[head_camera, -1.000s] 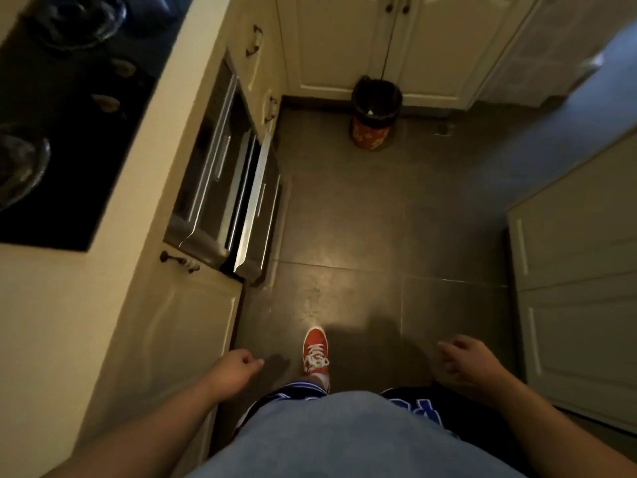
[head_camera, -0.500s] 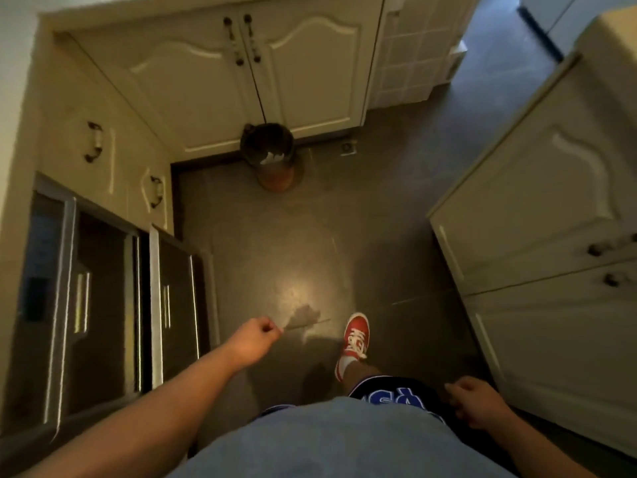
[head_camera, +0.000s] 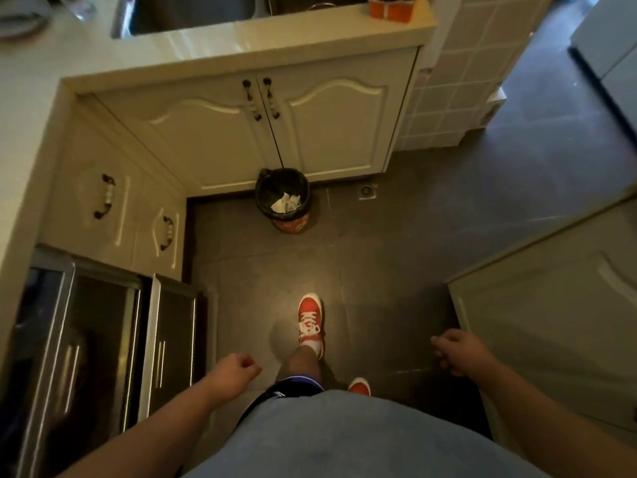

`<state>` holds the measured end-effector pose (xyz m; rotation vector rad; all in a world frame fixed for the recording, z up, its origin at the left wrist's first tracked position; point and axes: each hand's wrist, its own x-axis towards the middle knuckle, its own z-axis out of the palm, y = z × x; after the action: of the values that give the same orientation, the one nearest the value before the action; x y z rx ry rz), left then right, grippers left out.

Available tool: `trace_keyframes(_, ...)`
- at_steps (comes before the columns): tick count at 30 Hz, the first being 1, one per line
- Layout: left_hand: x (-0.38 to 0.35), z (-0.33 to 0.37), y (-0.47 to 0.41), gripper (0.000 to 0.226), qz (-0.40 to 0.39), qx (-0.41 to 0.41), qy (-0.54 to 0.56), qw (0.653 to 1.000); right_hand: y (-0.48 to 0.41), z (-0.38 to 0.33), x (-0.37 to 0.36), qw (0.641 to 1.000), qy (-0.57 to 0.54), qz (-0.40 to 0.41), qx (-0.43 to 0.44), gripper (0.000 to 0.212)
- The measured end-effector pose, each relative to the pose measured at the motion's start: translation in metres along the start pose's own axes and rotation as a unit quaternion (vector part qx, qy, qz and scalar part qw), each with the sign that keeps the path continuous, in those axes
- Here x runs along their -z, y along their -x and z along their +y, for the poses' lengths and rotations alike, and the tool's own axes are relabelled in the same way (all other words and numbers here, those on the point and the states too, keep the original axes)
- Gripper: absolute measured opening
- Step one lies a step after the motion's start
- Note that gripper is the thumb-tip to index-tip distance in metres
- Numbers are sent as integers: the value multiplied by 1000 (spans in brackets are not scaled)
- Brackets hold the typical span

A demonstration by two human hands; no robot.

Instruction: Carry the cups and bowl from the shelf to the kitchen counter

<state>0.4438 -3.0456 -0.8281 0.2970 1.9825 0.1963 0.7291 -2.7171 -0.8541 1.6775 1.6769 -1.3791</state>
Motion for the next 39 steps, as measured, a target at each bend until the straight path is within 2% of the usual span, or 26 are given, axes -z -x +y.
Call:
trace_keyframes(3,32,14,-34,23,-9,1,-5,1000,-27,-53,12,1000,-13,11,13,24)
trace_keyframes(7,91,47,-85,23,-13,-4,-12,1000,-49,-101,26,1000,-19,17,-16,20)
trace_keyframes(12,169,123,-139,21,-30,-48,-79,995,-58,-125,45,995,-66,61,-39,20)
trace_keyframes(16,209,211,-166,17,-48,-98,-122,987,-59,-120,54,987,-104,91,-83,19)
trace_keyframes(21,207,333,-198,16,-54,-174,-144,973,-65,-96,65,972,-146,94,-156,21)
trace_keyframes(24,191,394,-209,28,-67,-177,-177,966,-72,-87,70,967,-158,79,-185,23)
trace_keyframes(27,181,447,-221,30,-85,-193,-221,952,-91,-86,80,959,-181,67,-207,25)
trace_keyframes(32,194,498,-248,24,-76,-196,-275,938,-138,-115,114,957,-206,58,-197,25)
trace_keyframes(39,238,535,-293,20,-30,-145,-265,953,-201,-209,217,983,-155,63,-73,16)
